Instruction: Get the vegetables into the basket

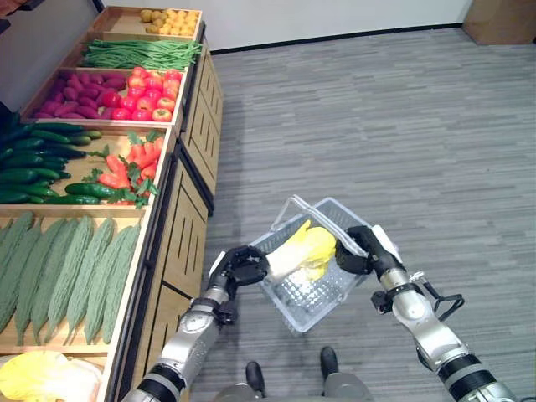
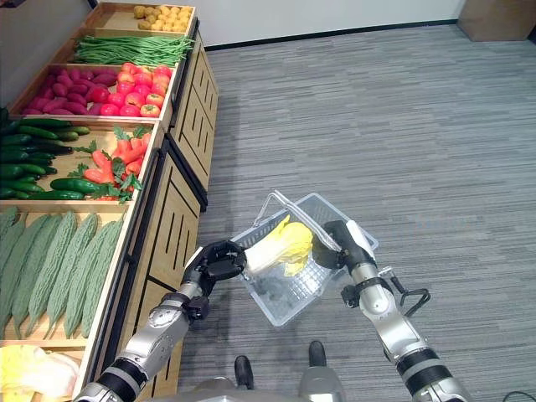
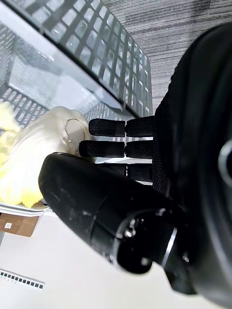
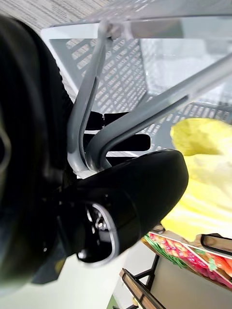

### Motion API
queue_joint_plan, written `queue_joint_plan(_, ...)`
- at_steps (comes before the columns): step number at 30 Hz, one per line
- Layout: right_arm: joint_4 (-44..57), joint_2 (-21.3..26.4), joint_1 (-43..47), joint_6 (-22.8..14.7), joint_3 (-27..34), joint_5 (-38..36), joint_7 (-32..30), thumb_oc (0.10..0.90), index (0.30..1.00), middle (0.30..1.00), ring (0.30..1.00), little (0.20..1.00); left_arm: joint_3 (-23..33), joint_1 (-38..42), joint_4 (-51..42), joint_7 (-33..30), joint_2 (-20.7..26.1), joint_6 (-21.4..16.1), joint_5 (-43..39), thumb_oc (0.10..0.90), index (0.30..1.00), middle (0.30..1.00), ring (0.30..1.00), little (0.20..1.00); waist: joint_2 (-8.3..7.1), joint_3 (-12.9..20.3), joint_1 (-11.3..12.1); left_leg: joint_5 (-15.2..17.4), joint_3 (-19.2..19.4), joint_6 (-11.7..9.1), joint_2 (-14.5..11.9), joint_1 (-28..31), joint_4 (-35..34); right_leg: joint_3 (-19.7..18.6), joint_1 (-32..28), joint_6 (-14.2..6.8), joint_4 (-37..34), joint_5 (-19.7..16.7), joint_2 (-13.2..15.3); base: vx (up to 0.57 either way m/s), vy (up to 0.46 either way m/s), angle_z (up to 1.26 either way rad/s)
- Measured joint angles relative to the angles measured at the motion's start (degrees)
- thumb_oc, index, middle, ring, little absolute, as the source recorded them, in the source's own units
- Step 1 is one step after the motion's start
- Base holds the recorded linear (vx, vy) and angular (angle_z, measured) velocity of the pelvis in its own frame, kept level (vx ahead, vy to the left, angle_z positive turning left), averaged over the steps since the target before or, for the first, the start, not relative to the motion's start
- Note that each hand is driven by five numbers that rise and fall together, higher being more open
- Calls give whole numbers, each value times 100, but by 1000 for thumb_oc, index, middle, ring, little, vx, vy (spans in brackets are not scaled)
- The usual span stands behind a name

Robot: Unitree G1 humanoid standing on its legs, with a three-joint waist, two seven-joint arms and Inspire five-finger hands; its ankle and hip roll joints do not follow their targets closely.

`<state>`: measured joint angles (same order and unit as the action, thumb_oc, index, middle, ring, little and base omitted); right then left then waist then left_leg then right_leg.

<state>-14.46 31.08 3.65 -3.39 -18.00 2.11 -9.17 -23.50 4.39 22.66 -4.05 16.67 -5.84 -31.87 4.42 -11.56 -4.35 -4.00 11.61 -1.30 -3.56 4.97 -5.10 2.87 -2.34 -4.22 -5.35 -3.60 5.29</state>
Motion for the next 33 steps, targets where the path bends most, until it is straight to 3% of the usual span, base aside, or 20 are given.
queue_joint_plan(1, 184, -6, -81, -1, -41, 0, 23, 400, 300, 300, 300, 300, 38, 1, 104, -102, -67, 0, 52, 714, 739, 739, 739, 739, -4, -3, -6, 0, 6, 0, -6, 0, 0, -9, 4, -14, 0, 10, -7, 0, 0, 0)
queue_joint_plan(3, 298, -15, -86, -2, -77, 1, 18, 400, 300, 300, 300, 300, 51, 37, 305, -246, -146, -7, 137, 900, 1000, 1000, 1000, 1000, -5, -3, -25, -1, 12, -1, -12, -2, 0, -18, 13, -14, 0, 10, -13, -12, -5, -2)
queue_joint_plan(20, 420, -102, -88, -34, -457, -85, -34, 400, 300, 300, 300, 300, 34, 237, 507, -710, -273, 7, 730, 900, 1000, 1000, 1000, 1000, -150, -9, -74, 0, 36, -4, -27, 9, 1, -42, 14, 13, 3, -11, -27, 0, 0, 0)
queue_joint_plan(27, -97, -171, -394, -38, 241, -17, -140, 400, 300, 300, 300, 300, 127, -290, -1259, -86, 749, 36, 715, 900, 1000, 1000, 1000, 1000, -158, -7, 159, 0, -28, -7, -26, 74, 0, 44, -93, 44, 25, -32, -20, -7, 5, 6)
queue_joint_plan(29, -579, -299, -551, -75, 688, 35, -179, 400, 300, 300, 300, 300, 513, -799, -1640, 266, 1064, -41, 694, 900, 1000, 1000, 1000, 1000, -163, 15, 236, 5, -87, -16, -23, 78, -2, 91, -131, 40, 25, -22, -15, -10, 8, 10)
queue_joint_plan(33, -1215, -472, -694, -14, 1113, -3, -308, 400, 300, 300, 300, 300, 765, -1390, -1545, 475, 1145, -87, 598, 900, 1000, 1000, 1000, 1000, -173, 30, 282, 5, -135, -17, -17, 92, -1, 133, -169, 45, 25, -10, -11, -10, 6, 6)
